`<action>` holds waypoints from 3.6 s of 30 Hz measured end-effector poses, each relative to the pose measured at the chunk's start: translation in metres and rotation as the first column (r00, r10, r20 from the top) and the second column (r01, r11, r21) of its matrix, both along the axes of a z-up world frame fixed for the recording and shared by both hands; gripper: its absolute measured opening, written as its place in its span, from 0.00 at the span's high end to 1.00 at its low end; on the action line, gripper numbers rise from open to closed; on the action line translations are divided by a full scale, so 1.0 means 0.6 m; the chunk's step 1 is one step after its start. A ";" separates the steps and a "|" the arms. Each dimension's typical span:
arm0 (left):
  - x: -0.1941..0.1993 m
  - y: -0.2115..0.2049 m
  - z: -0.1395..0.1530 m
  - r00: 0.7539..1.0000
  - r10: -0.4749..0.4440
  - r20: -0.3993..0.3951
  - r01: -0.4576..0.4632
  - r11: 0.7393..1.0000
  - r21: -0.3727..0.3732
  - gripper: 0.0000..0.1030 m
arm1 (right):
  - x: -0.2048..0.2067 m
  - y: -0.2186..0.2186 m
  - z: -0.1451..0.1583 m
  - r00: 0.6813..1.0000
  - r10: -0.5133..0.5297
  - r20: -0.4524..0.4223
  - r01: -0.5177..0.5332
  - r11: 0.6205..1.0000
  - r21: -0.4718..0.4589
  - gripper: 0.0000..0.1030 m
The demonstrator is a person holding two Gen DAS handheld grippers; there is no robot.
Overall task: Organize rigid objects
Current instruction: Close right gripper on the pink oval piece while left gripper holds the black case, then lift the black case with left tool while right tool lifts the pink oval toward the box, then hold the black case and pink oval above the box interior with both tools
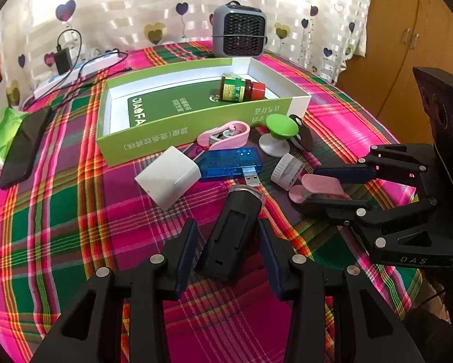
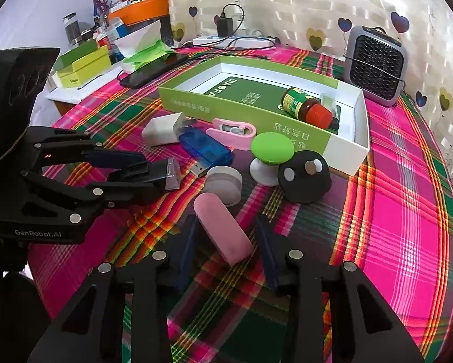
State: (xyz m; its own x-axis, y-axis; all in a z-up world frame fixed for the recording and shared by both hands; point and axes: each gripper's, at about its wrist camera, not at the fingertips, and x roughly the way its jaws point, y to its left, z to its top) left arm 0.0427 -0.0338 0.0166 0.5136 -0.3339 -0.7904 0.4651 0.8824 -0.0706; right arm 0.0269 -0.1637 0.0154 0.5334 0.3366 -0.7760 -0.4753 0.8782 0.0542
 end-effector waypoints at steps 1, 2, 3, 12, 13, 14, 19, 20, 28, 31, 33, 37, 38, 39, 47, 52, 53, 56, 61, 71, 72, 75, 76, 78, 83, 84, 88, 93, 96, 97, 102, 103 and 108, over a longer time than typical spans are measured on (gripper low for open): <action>-0.001 0.000 0.000 1.000 0.002 0.003 -0.002 1.000 0.005 0.63 | -0.001 0.001 0.000 1.000 0.002 0.003 -0.002 1.000 -0.005 0.67; -0.001 0.000 0.000 1.000 0.005 0.006 -0.005 1.000 0.012 0.67 | -0.002 0.002 0.000 1.000 0.004 0.004 -0.004 1.000 -0.008 0.69; -0.001 -0.001 0.000 1.000 0.010 0.012 -0.011 1.000 0.023 0.68 | -0.003 0.003 0.000 1.000 0.004 0.005 -0.004 1.000 -0.008 0.71; -0.003 0.001 0.000 1.000 0.015 0.018 -0.016 0.999 0.032 0.74 | -0.007 0.001 0.000 1.000 -0.011 0.006 0.011 1.000 -0.008 0.82; -0.003 0.001 0.000 1.000 0.015 0.018 -0.016 0.999 0.033 0.74 | -0.007 0.001 0.000 1.000 -0.013 0.004 0.013 1.000 -0.005 0.82; -0.003 0.001 0.000 1.000 0.015 0.019 -0.016 0.999 0.033 0.74 | -0.007 0.000 0.000 1.000 -0.014 0.004 0.014 1.000 -0.003 0.82; -0.003 0.002 0.000 1.000 0.015 0.018 -0.016 0.999 0.032 0.74 | -0.007 -0.002 0.000 1.000 -0.017 0.003 0.017 1.000 -0.002 0.82; -0.004 0.001 0.000 1.000 0.015 0.018 -0.016 0.999 0.033 0.74 | -0.007 -0.001 0.000 1.000 -0.018 0.003 0.018 1.000 -0.002 0.82; -0.006 0.002 0.001 1.000 0.017 0.019 -0.017 0.999 0.035 0.74 | -0.007 -0.002 0.001 1.000 -0.017 0.001 0.017 1.000 0.002 0.82; -0.007 0.002 0.002 1.000 0.018 0.019 -0.019 0.999 0.036 0.75 | -0.009 -0.003 0.002 1.000 -0.021 0.001 0.021 1.000 0.008 0.82; -0.010 0.002 0.003 1.000 0.019 0.020 -0.019 0.999 0.034 0.75 | -0.010 -0.005 0.005 1.000 -0.024 0.001 0.024 1.000 0.018 0.82; -0.015 0.000 0.010 1.000 0.011 0.029 -0.012 0.999 0.030 0.75 | -0.015 -0.008 0.018 1.000 -0.027 0.014 0.026 0.999 0.039 0.82; -0.016 0.000 0.013 0.999 0.009 0.031 -0.010 1.000 0.029 0.75 | -0.016 -0.008 0.022 0.999 -0.026 0.018 0.025 0.999 0.044 0.82; -0.017 0.000 0.017 0.999 0.010 0.035 -0.011 1.000 0.027 0.75 | -0.017 -0.008 0.026 0.999 -0.026 0.023 0.025 0.999 0.048 0.82; -0.018 0.000 0.054 0.997 0.011 0.077 -0.012 1.000 0.011 0.75 | -0.014 -0.010 0.054 0.998 -0.041 0.057 0.037 0.997 0.066 0.82; -0.004 0.005 0.069 0.995 0.033 0.093 -0.033 0.999 0.002 0.75 | -0.003 -0.013 0.065 0.996 -0.061 0.063 0.056 0.995 0.082 0.82; 0.002 0.007 0.071 0.995 0.038 0.093 -0.038 0.999 -0.001 0.75 | 0.002 -0.013 0.067 0.996 -0.066 0.062 0.061 0.995 0.081 0.82; 0.020 0.010 0.076 0.994 0.058 0.093 -0.058 0.998 -0.007 0.75 | 0.016 -0.016 0.071 0.994 -0.086 0.061 0.081 0.994 0.080 0.82; 0.050 0.015 0.086 0.992 0.074 0.105 -0.073 0.997 -0.016 0.75 | 0.047 -0.022 0.077 0.992 -0.118 0.054 0.112 0.989 0.095 0.82; 0.115 0.020 0.088 0.991 0.091 0.097 -0.089 0.996 -0.019 0.75 | 0.108 -0.020 0.084 0.988 -0.148 0.036 0.145 0.985 0.089 0.82; 0.120 0.020 0.089 0.991 0.092 0.096 -0.090 0.996 -0.019 0.75 | 0.114 -0.019 0.085 0.988 -0.149 0.038 0.145 0.986 0.086 0.82; 0.142 0.022 0.089 0.991 0.099 0.093 -0.097 0.995 -0.028 0.75 | 0.134 -0.019 0.091 0.986 -0.160 0.037 0.156 0.983 0.093 0.82; 0.149 0.022 0.089 0.991 0.102 0.092 -0.099 0.995 -0.030 0.75 | 0.142 -0.019 0.092 0.986 -0.166 0.035 0.162 0.982 0.097 0.82; 0.165 0.024 0.087 0.990 0.112 0.084 -0.110 0.993 -0.034 0.75 | 0.158 -0.017 0.094 0.984 -0.177 0.033 0.173 0.980 0.099 0.82; 0.197 0.024 0.085 0.990 0.117 0.081 -0.115 0.993 -0.029 0.75 | 0.198 -0.010 0.093 0.979 -0.204 0.024 0.201 0.975 0.095 0.82; 0.205 0.025 0.084 0.990 0.121 0.078 -0.119 0.993 -0.028 0.75 | 0.206 -0.008 0.092 0.978 -0.208 0.022 0.205 0.974 0.095 0.82; 0.229 0.027 0.078 0.989 0.129 0.069 -0.128 0.992 -0.022 0.75 | 0.233 -0.004 0.089 0.976 -0.217 0.015 0.215 0.973 0.087 0.82; 0.256 0.028 0.068 0.988 0.146 0.058 -0.145 0.989 -0.017 0.75 | 0.268 -0.001 0.080 0.970 -0.242 -0.007 0.242 0.967 0.077 0.82; 0.269 0.027 0.061 0.987 0.152 0.044 -0.152 0.988 -0.018 0.75 | 0.286 0.003 0.071 0.968 -0.251 -0.022 0.252 0.965 0.070 0.82; 0.272 0.027 0.059 0.987 0.155 0.041 -0.154 0.988 -0.016 0.75 | 0.289 0.004 0.069 0.967 -0.253 -0.023 0.254 0.965 0.068 0.82; 0.291 0.023 0.045 0.987 0.156 0.029 -0.156 0.988 -0.003 0.75 | 0.313 0.013 0.057 0.966 -0.256 -0.042 0.258 0.964 0.062 0.82; 0.293 0.024 0.043 0.987 0.158 0.025 -0.158 0.987 -0.004 0.75 | 0.318 0.014 0.054 0.966 -0.256 -0.048 0.258 0.964 0.060 0.82; 0.301 0.022 0.033 0.986 0.164 0.023 -0.164 0.986 0.010 0.75 | 0.332 0.017 0.040 0.965 -0.254 -0.067 0.258 0.965 0.051 0.82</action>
